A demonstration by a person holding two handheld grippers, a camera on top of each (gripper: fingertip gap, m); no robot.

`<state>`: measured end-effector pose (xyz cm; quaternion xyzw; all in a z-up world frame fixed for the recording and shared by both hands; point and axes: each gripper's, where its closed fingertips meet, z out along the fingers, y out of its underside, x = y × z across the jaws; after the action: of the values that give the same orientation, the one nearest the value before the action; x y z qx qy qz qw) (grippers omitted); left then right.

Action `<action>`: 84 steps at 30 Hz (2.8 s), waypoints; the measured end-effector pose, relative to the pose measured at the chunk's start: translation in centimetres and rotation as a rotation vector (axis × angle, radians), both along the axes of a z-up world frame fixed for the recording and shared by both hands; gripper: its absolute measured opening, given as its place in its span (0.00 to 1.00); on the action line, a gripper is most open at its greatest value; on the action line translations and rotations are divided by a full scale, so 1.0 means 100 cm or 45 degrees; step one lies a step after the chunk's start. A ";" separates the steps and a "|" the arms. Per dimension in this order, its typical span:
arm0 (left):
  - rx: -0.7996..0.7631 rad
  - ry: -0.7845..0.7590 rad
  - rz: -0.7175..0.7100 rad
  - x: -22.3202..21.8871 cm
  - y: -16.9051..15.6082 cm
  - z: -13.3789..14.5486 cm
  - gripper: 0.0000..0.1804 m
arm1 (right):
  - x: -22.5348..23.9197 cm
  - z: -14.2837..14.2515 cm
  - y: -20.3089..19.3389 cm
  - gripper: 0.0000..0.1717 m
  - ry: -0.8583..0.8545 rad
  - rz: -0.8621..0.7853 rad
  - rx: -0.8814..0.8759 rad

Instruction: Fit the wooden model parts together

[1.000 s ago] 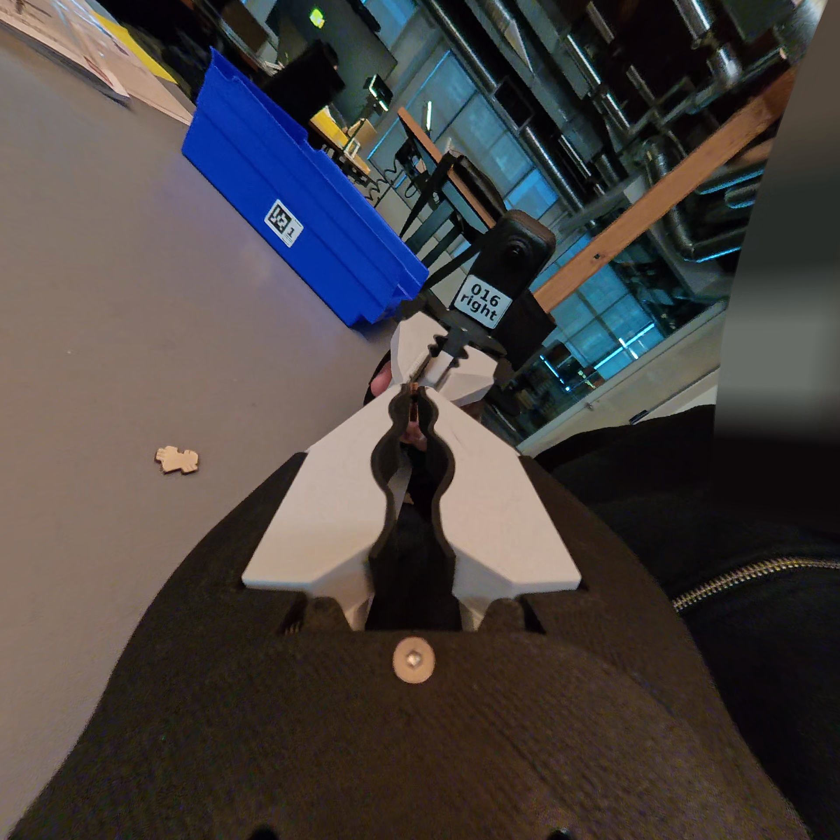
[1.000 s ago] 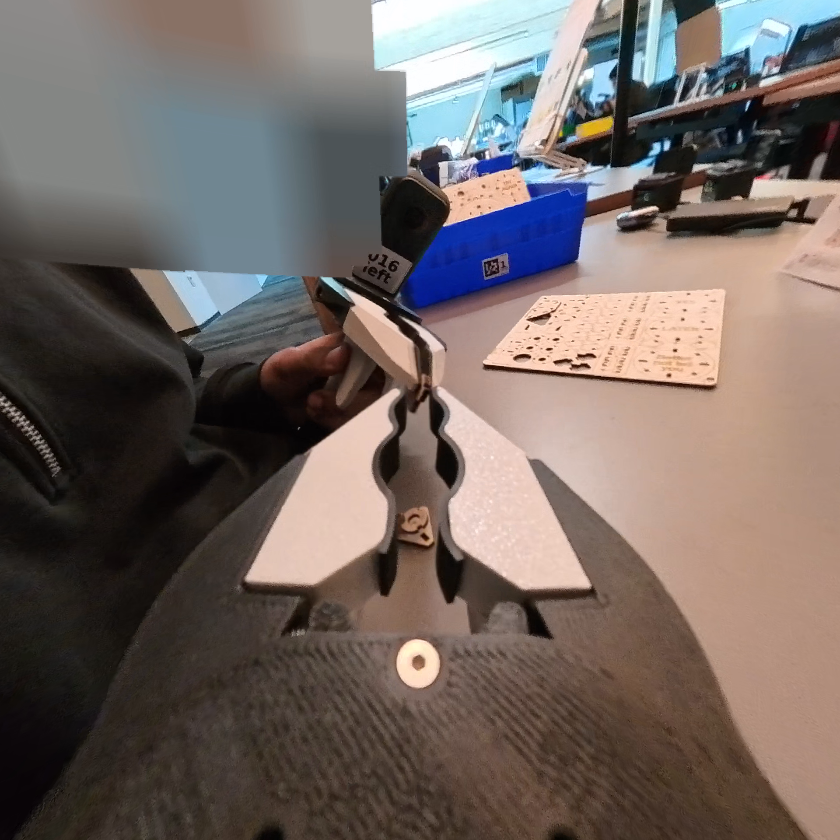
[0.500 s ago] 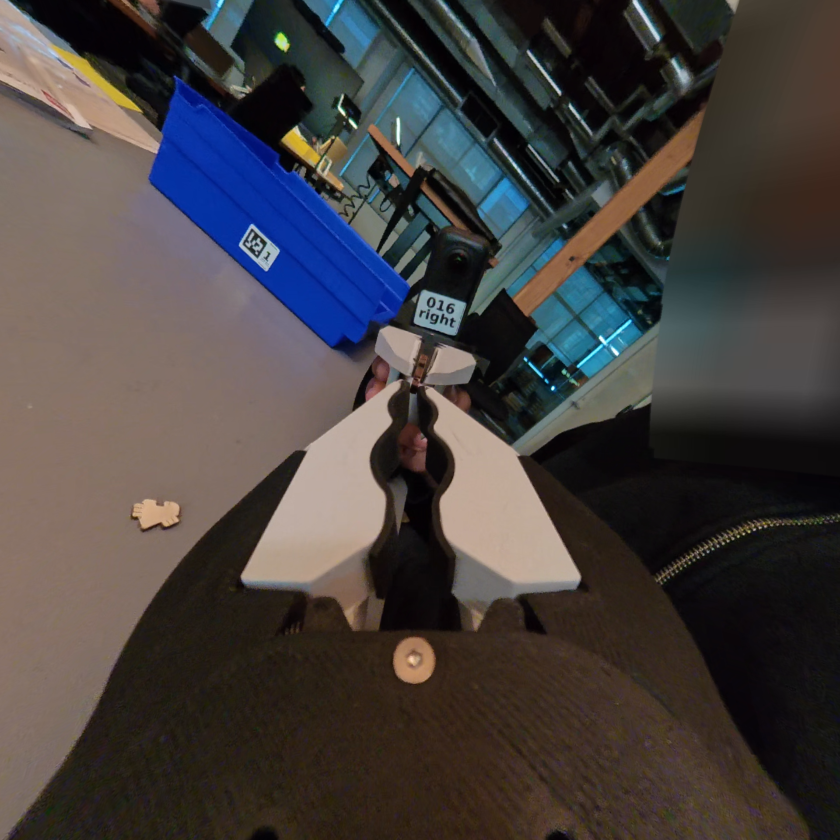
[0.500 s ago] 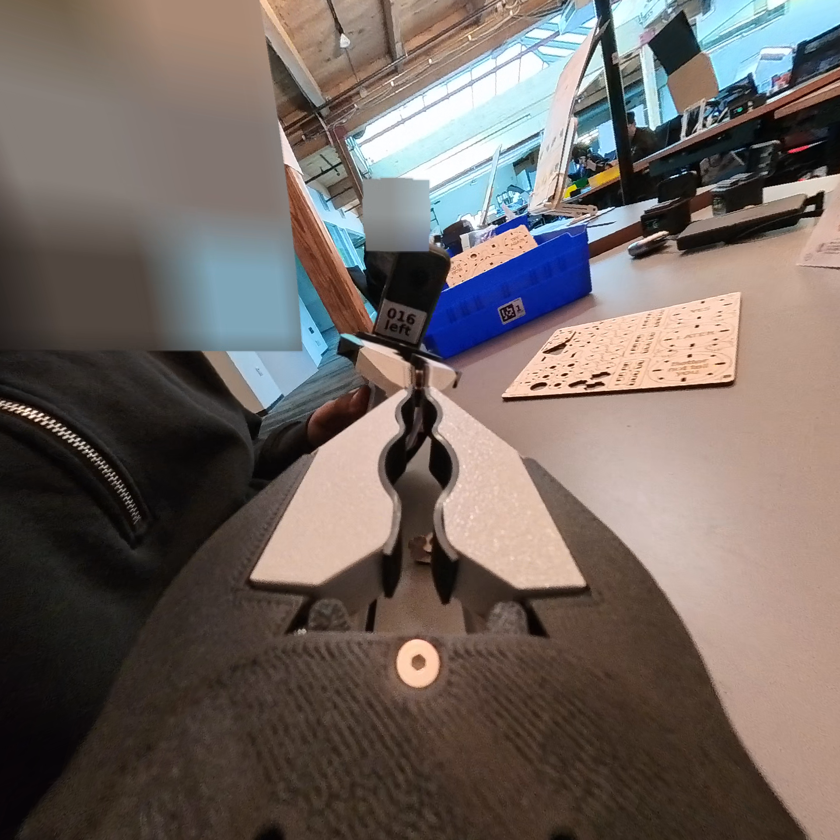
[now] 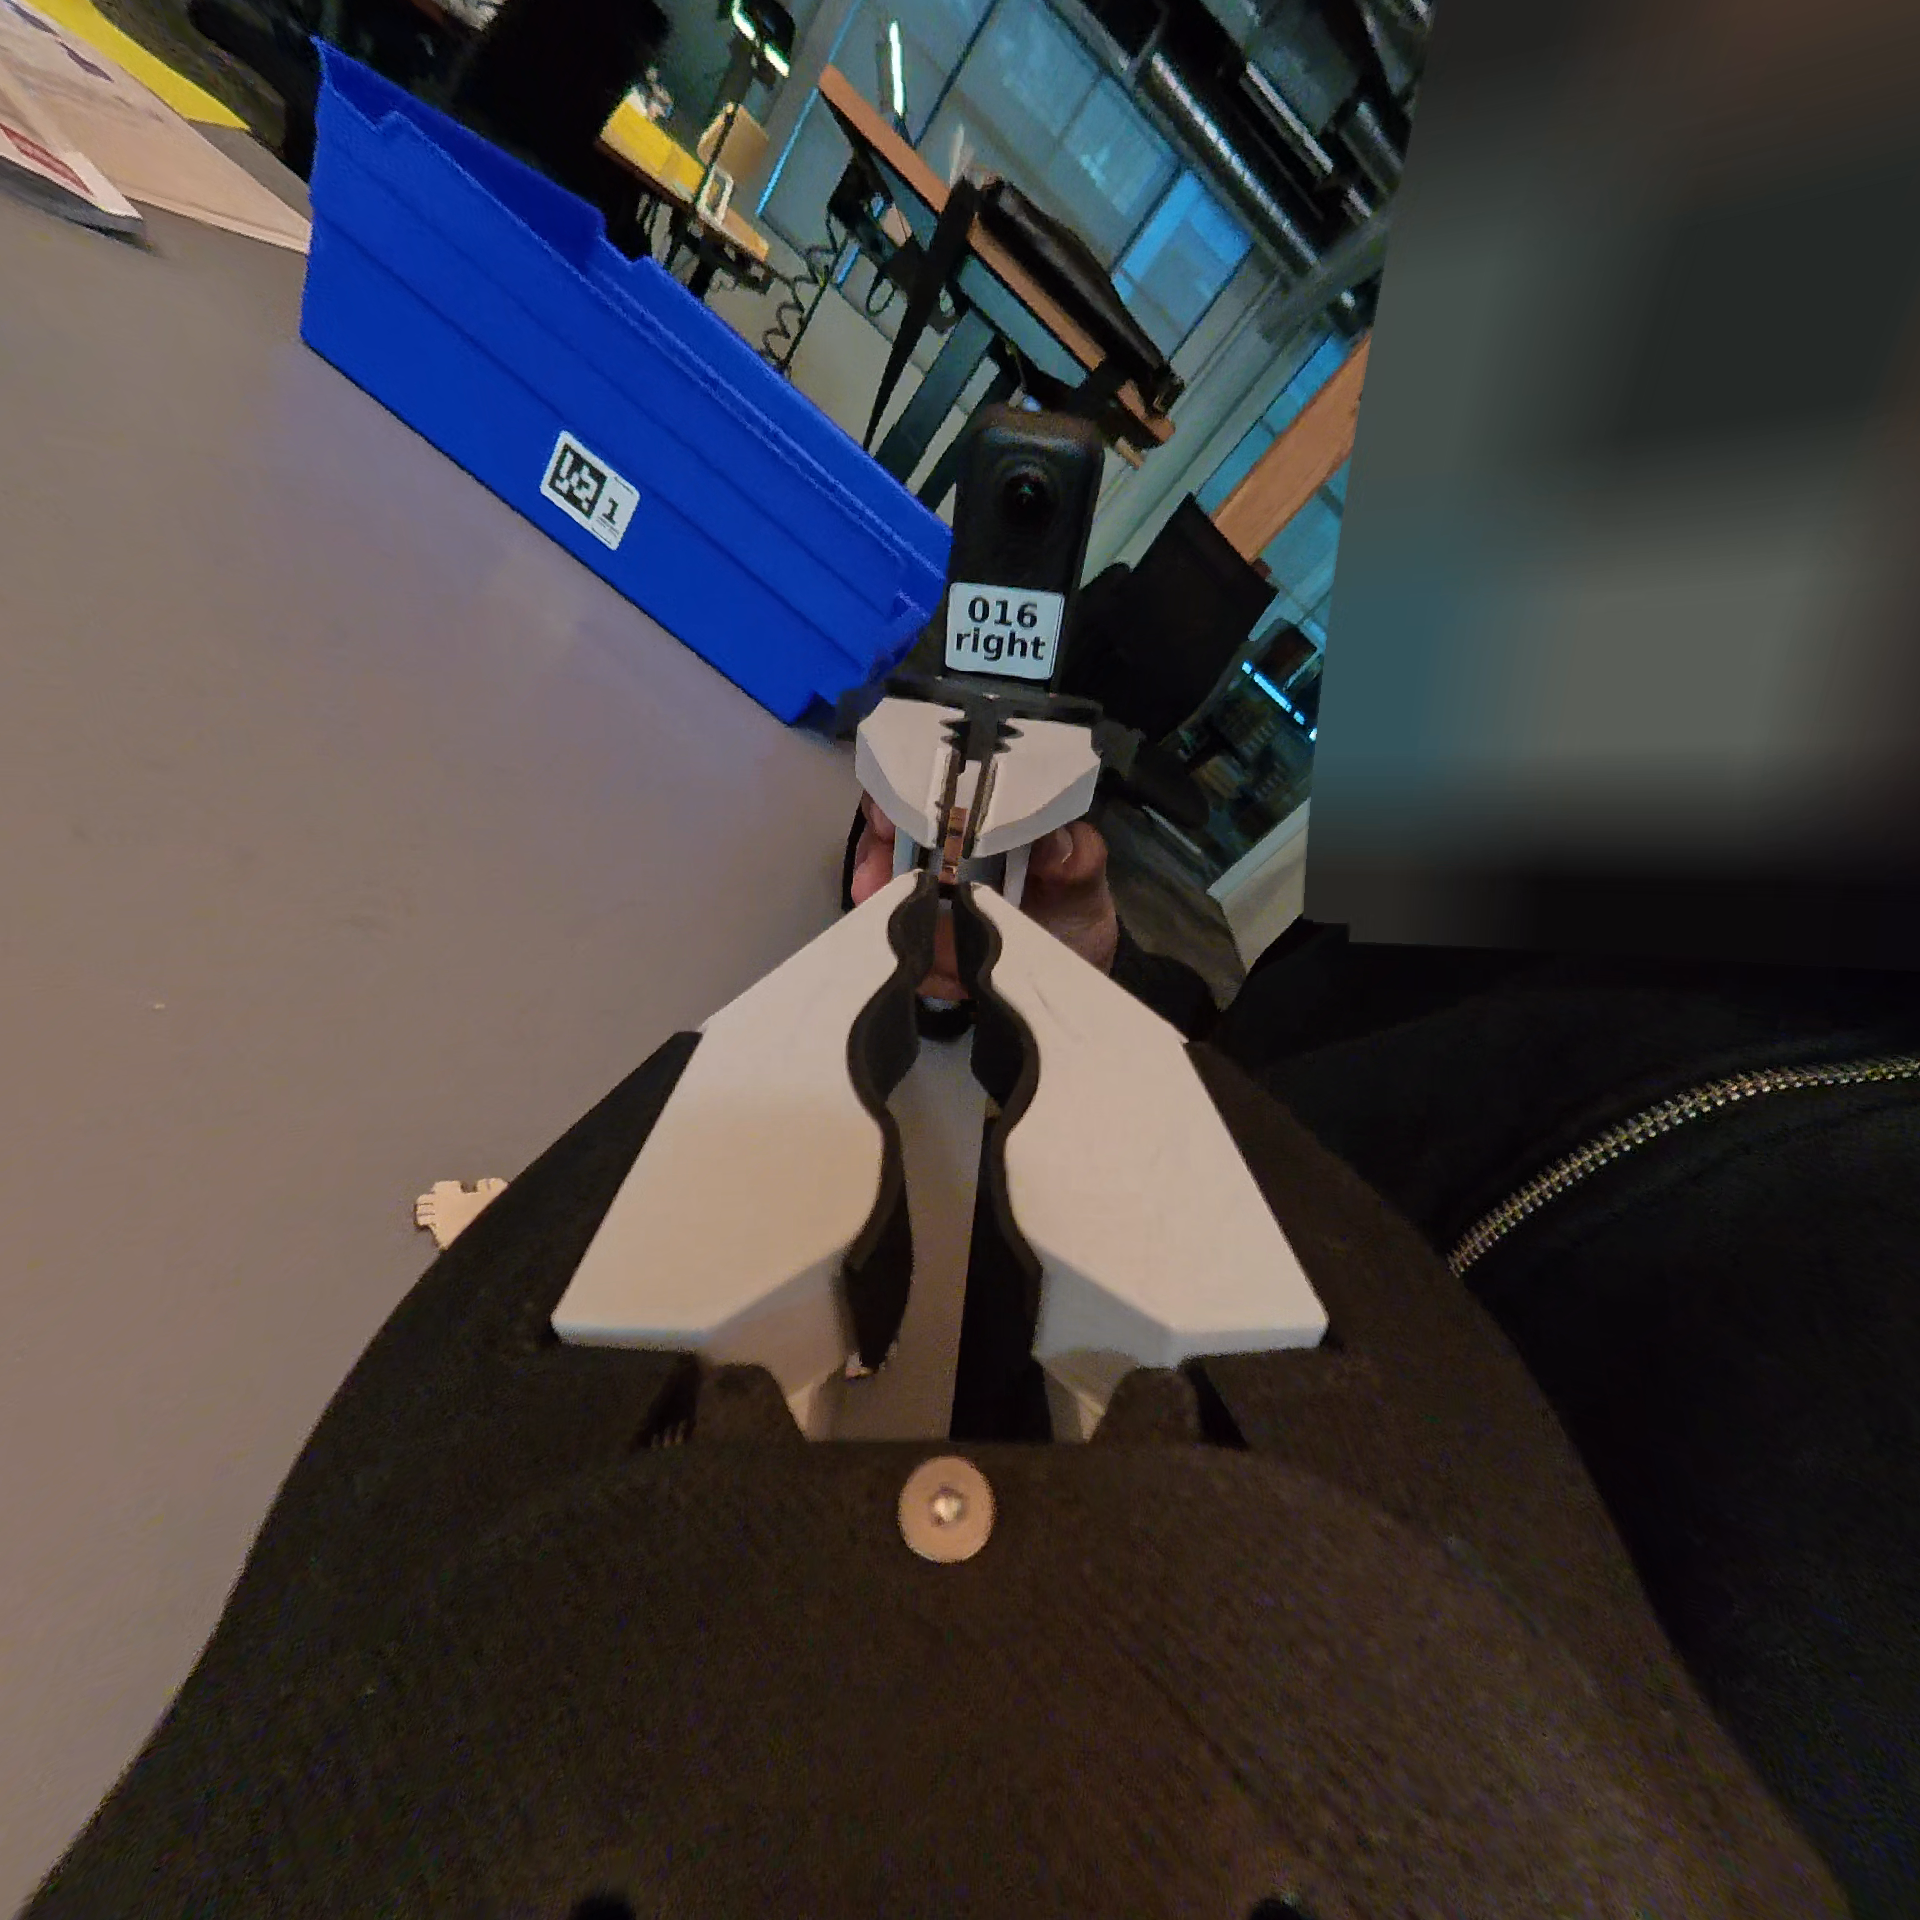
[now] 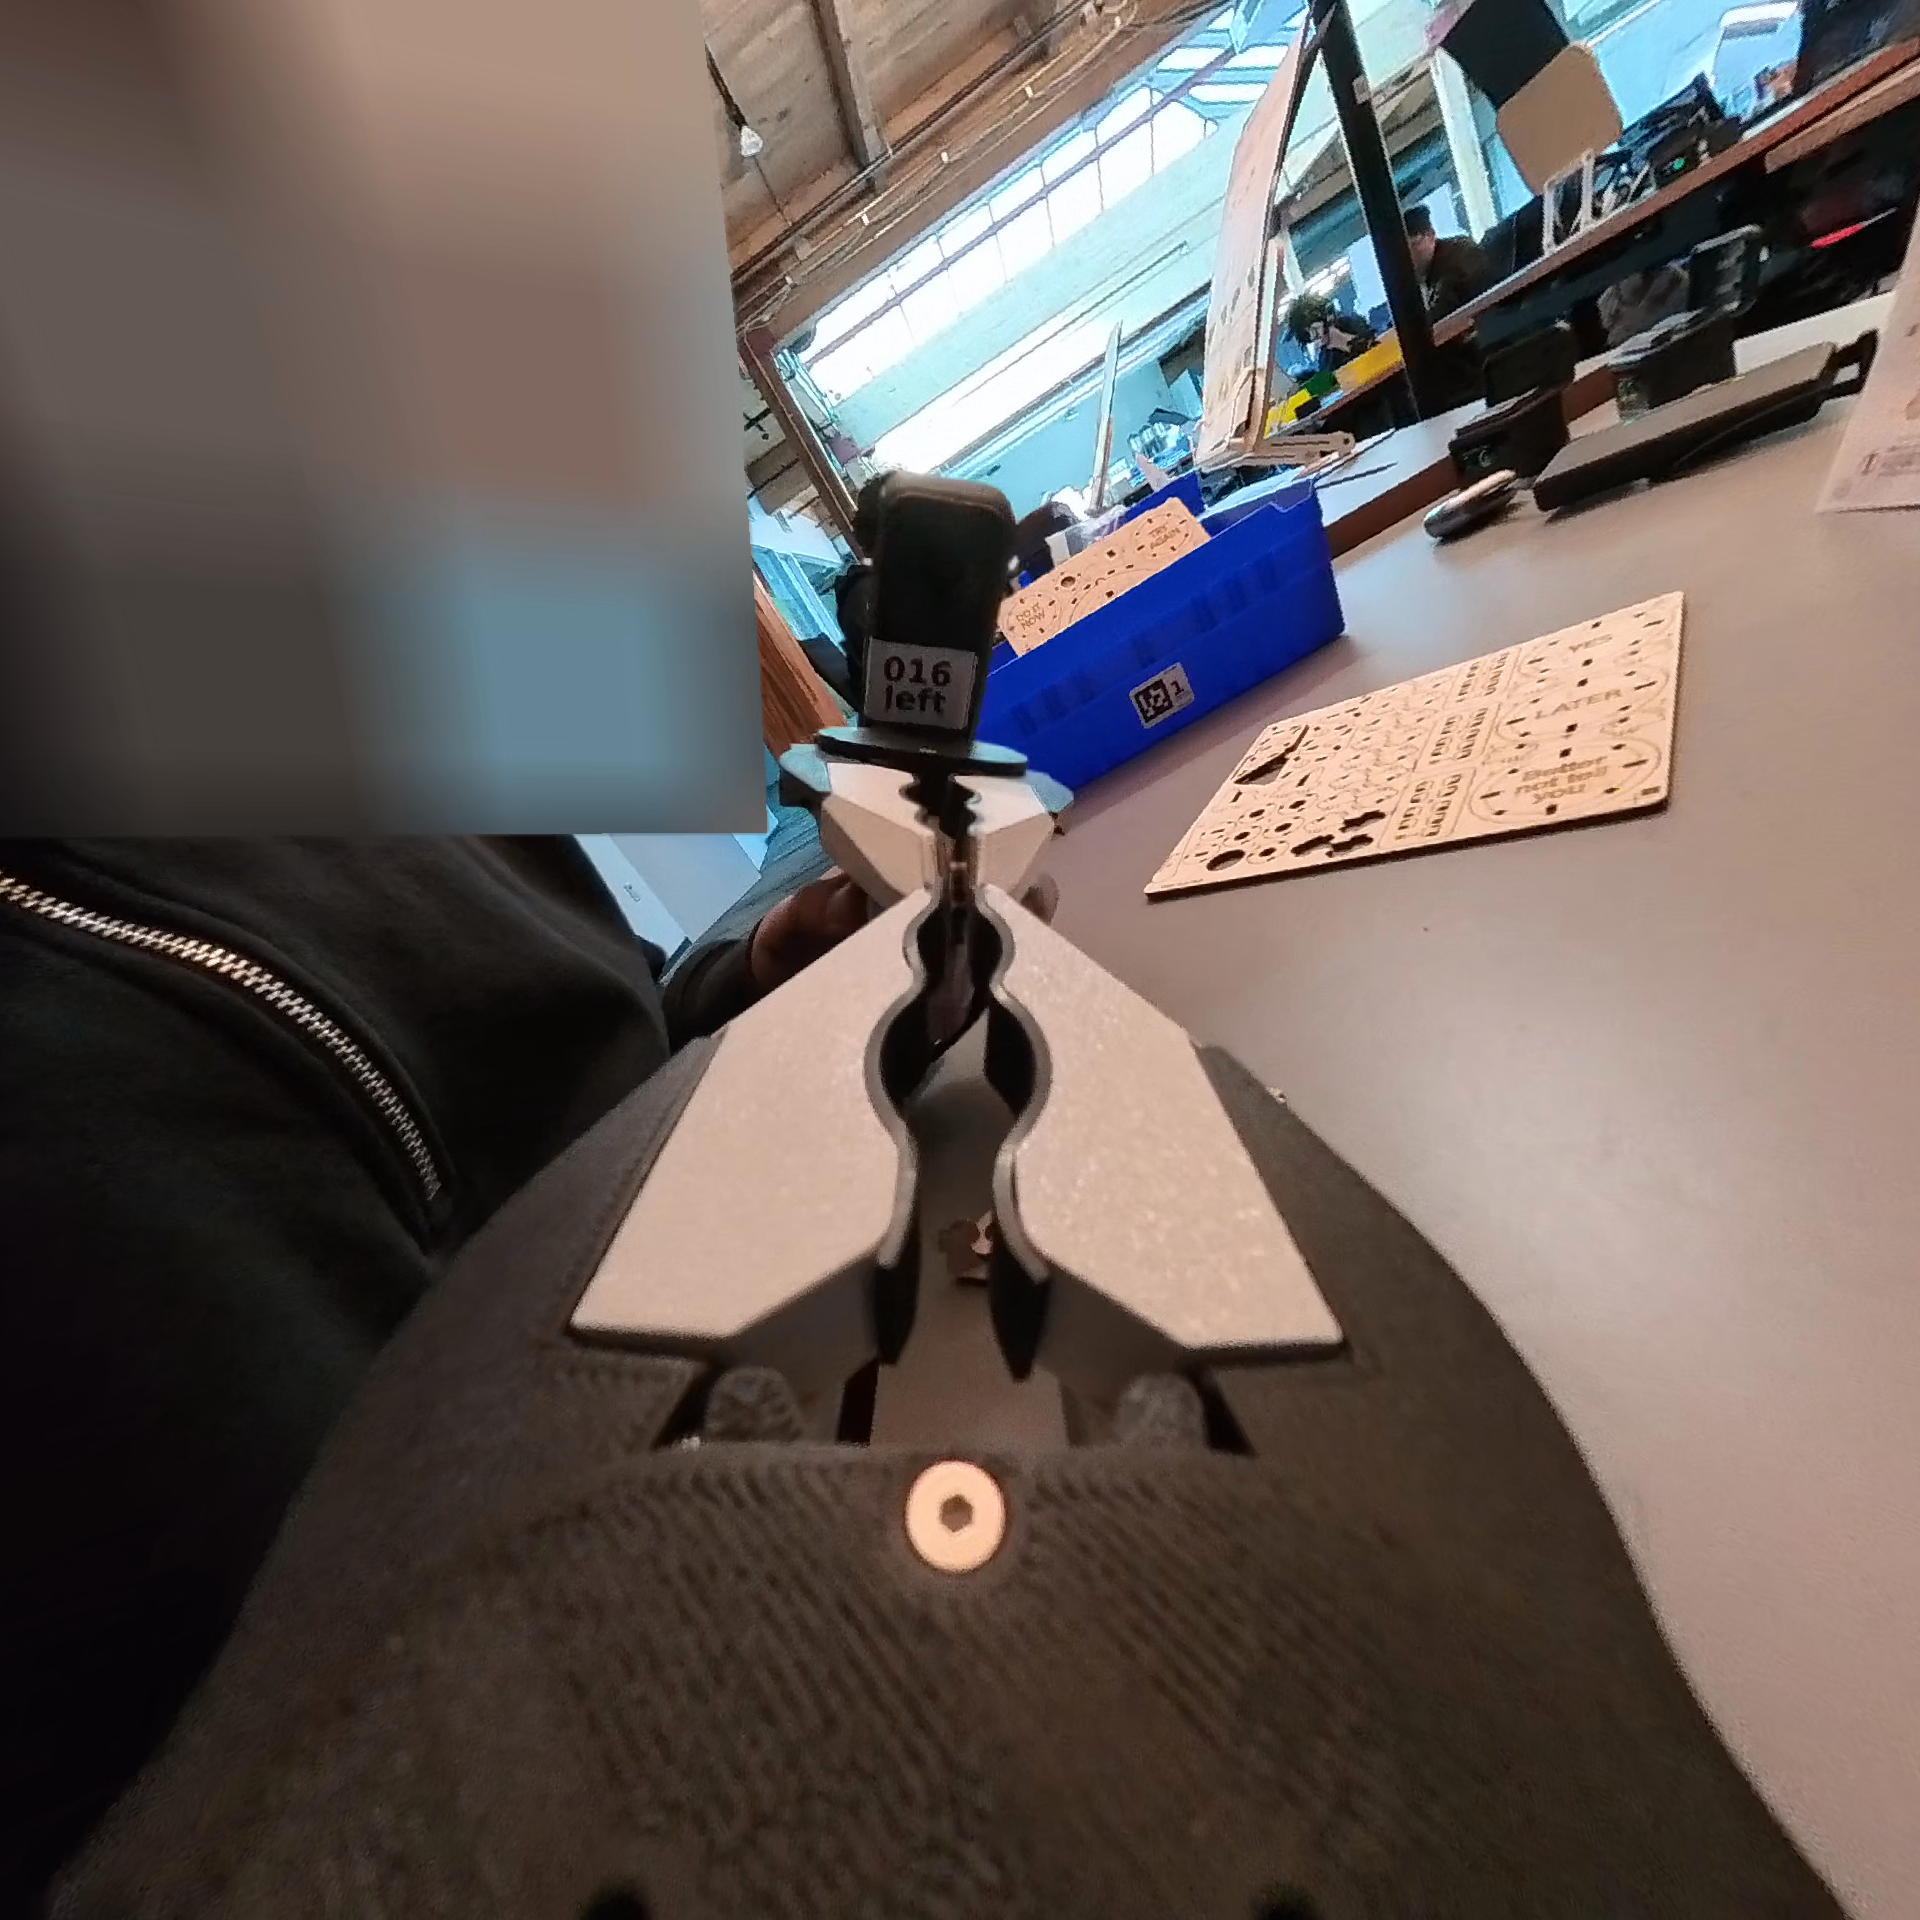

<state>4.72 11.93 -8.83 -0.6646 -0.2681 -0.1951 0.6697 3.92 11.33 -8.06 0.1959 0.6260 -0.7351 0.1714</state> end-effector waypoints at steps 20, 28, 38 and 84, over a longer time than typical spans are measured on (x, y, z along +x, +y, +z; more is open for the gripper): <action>-0.749 0.318 0.242 0.044 -0.014 -0.092 0.31 | 0.038 -0.077 -0.012 0.00 0.661 0.549 0.765; -0.617 0.474 0.263 0.051 -0.016 -0.085 0.30 | 0.043 -0.079 -0.016 0.00 0.603 0.858 0.755; -0.618 0.458 0.202 0.050 -0.017 -0.086 0.25 | 0.046 -0.099 -0.018 0.00 0.595 0.853 0.865; -0.759 0.257 -0.015 0.058 -0.030 -0.097 0.20 | 0.056 -0.101 -0.032 0.00 0.724 0.912 0.950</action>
<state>10.52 8.94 -18.55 -0.8491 -0.2419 -0.0447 0.4675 9.54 8.17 -18.20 -0.1853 0.8908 -0.3853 0.1538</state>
